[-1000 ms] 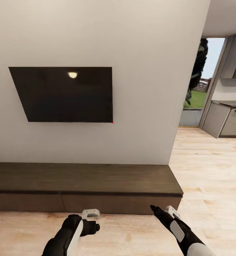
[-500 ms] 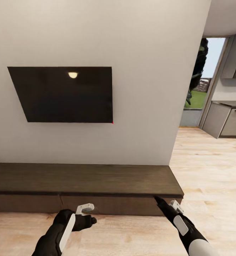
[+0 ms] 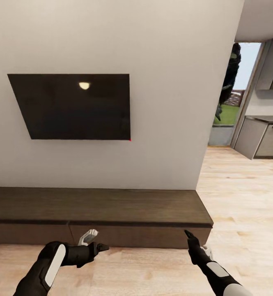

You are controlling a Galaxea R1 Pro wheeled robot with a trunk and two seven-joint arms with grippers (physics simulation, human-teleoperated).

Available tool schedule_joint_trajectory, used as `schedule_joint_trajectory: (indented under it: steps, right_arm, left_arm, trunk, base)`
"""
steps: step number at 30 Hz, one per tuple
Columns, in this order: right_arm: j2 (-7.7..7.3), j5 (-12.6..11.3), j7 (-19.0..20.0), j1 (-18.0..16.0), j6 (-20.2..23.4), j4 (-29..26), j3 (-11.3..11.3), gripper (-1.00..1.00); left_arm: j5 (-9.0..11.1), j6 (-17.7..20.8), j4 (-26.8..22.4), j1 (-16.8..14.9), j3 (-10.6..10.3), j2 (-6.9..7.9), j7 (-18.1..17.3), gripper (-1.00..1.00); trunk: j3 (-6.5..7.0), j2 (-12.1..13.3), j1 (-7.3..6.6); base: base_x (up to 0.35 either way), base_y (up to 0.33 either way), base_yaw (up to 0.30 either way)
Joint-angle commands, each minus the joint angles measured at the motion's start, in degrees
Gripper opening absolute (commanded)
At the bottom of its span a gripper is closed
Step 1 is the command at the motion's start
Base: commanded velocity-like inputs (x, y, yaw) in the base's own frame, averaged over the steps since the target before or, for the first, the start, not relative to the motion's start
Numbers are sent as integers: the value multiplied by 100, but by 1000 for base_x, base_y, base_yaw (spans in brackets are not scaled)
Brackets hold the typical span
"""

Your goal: Place each of the two pumpkins and all three candles from the living room inside a cabinet in the living room (use any cabinet), then make sure every cabinet is closed, and position the cauldron so it is next to a table in the living room.

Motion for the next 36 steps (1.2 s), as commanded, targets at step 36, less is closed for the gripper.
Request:
schedule_joint_trajectory:
  steps: [36]
  right_arm:
    - [216,-1106,1565,-9,-1087,325,-196,100]
  left_arm:
    - [1869,107,233,0,212,468,-314,100]
  trunk:
    - [-647,-1445,791]
  base:
    - [0,0,0]
